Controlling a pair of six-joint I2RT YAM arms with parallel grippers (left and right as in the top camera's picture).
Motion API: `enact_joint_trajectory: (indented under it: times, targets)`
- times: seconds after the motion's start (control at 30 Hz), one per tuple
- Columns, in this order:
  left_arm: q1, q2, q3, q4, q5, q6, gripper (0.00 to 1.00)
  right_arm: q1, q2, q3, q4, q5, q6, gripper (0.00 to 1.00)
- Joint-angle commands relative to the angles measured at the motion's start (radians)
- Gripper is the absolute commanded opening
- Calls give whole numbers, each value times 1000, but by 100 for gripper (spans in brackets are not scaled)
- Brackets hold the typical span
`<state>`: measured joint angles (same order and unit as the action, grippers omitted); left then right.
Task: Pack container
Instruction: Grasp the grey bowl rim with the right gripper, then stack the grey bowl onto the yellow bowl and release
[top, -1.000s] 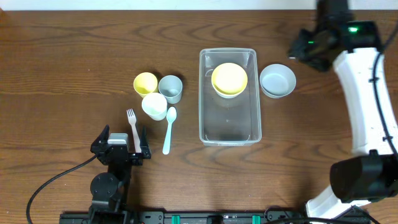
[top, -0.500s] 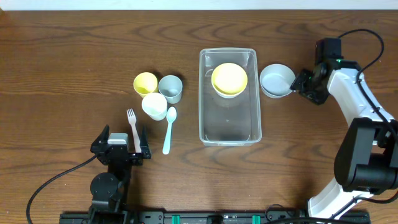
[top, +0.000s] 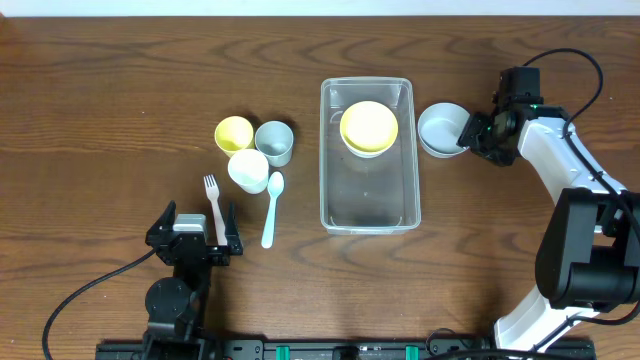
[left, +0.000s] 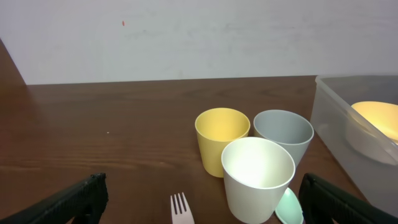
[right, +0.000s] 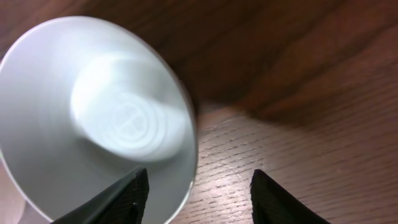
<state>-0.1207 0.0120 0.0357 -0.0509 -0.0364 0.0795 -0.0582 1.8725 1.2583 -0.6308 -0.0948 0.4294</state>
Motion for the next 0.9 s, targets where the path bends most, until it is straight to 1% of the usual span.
enact_joint_trajectory:
  times: [0.0, 0.17, 0.4, 0.47, 0.53, 0.63, 0.7, 0.87]
  targets:
    - [-3, -6, -31, -19, -7, 10, 98, 14, -4, 8, 1, -19, -23, 52]
    - [-3, -6, -31, -19, -7, 10, 98, 32, 6, 7, 6, 36, -11, 44]
    - [-3, -6, -31, -19, -7, 10, 98, 45, 69, 1, 0, 39, 31, 42]
    - [-3, -6, -31, -19, -7, 10, 98, 45, 88, 1, 0, 39, 45, 36]
    - [-3, -6, -31, -19, -7, 10, 98, 45, 90, 2, 4, 39, 45, 20]
    - [-3, -6, -31, -19, -7, 10, 98, 45, 63, 15, 3, 39, 45, 6]
    - [-3, -6, -31, -19, -7, 10, 98, 45, 20, 36, -5, 39, 45, 1]
    - [-3, -6, -31, -19, -7, 10, 98, 56, -146, 133, -86, 35, 45, 1]
